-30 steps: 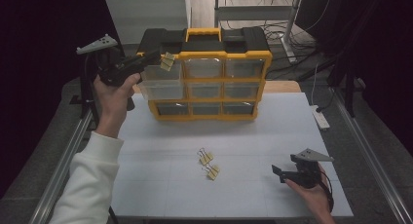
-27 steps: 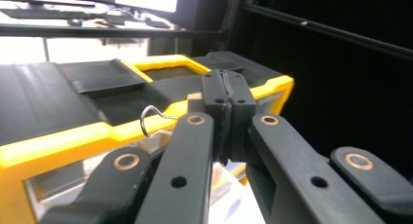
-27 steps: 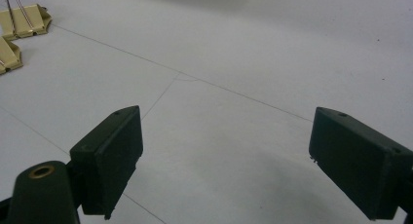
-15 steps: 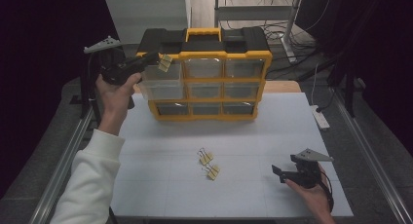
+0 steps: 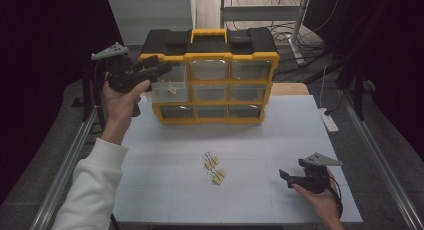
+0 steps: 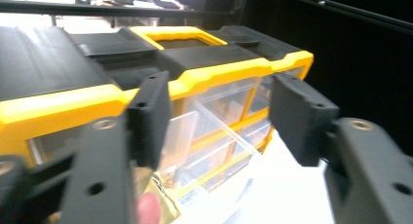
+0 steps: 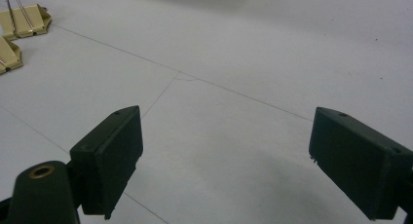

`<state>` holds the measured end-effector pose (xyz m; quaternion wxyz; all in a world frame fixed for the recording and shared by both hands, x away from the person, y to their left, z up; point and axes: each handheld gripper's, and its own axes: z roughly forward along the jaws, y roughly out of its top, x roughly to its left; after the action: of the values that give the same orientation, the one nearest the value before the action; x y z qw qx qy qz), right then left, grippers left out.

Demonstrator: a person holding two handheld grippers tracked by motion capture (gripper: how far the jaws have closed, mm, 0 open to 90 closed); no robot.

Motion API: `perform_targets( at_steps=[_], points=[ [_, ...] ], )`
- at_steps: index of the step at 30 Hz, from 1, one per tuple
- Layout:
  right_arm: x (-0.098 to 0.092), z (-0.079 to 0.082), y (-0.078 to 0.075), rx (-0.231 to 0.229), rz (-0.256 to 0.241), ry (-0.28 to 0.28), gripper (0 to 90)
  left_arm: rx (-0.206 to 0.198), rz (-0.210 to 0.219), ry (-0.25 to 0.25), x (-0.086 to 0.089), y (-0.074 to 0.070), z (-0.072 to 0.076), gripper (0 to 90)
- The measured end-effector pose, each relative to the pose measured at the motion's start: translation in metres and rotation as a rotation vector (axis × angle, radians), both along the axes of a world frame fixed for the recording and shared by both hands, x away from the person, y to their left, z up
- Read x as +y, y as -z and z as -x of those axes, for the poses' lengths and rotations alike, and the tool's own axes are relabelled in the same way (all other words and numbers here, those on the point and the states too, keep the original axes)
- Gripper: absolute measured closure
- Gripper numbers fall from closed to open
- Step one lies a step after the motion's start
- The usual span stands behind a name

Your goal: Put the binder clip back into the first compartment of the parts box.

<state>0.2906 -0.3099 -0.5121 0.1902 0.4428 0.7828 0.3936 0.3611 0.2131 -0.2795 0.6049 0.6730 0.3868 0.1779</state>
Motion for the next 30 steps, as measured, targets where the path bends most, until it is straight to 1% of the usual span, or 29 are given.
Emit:
perform_targets(
  at_steps=[1,2,4,7,8,9,11,12,13,14,17,19,21,22,24,29,30],
  points=[
    [0.0,0.0,0.0,0.001,0.0,0.0,12.7,-0.001,-0.002,0.01,0.0,0.0,0.002,32.5],
    [0.0,0.0,0.0,0.001,-0.001,0.0,12.7,-0.003,-0.009,0.031,-0.001,0.0,0.005,31.0],
    [0.0,0.0,0.0,0.0,0.001,0.0,12.7,0.001,-0.018,0.043,-0.002,0.001,0.01,28.7],
    [0.0,0.0,0.0,-0.004,0.002,0.001,12.8,0.006,-0.016,0.073,-0.004,0.005,0.02,28.2],
    [0.0,0.0,0.0,-0.004,0.0,0.002,12.8,0.004,-0.021,0.084,-0.005,0.007,0.023,28.0],
    [0.0,0.0,0.0,-0.004,0.0,0.003,12.8,0.004,-0.021,0.084,-0.005,0.007,0.023,27.9],
    [0.0,0.001,0.0,-0.004,0.0,0.002,12.8,-0.001,-0.028,0.107,-0.006,0.011,0.029,27.7],
    [0.0,0.001,0.0,-0.004,0.0,0.002,12.8,-0.005,-0.031,0.121,-0.006,0.013,0.034,27.7],
    [0.0,0.001,0.0,-0.004,0.0,0.002,12.8,-0.005,-0.031,0.121,-0.006,0.013,0.034,27.7],
    [0.0,0.001,0.0,-0.004,0.0,0.002,12.8,-0.008,-0.031,0.136,-0.006,0.016,0.039,27.7],
    [0.0,0.0,0.0,-0.002,0.001,0.002,12.8,-0.001,-0.041,0.15,-0.008,0.02,0.046,28.2],
    [0.0,0.0,0.0,-0.003,0.0,0.001,12.8,0.001,-0.044,0.155,-0.009,0.022,0.048,28.5],
    [0.0,0.001,-0.001,-0.006,0.001,0.002,12.8,0.013,-0.074,0.17,-0.015,0.032,0.055,28.7],
    [0.0,0.001,-0.001,-0.006,0.001,0.002,12.8,0.013,-0.074,0.17,-0.015,0.032,0.055,28.7],
    [0.0,0.001,0.0,-0.003,-0.001,0.002,12.8,0.024,-0.088,0.183,-0.019,0.039,0.06,28.7],
    [0.0,0.001,0.0,-0.004,-0.002,-0.002,12.9,0.06,-0.099,0.213,-0.028,0.059,0.071,28.6],
    [0.0,0.001,0.0,-0.004,-0.003,-0.003,13.0,0.068,-0.107,0.217,-0.03,0.064,0.073,28.6]
  ],
)
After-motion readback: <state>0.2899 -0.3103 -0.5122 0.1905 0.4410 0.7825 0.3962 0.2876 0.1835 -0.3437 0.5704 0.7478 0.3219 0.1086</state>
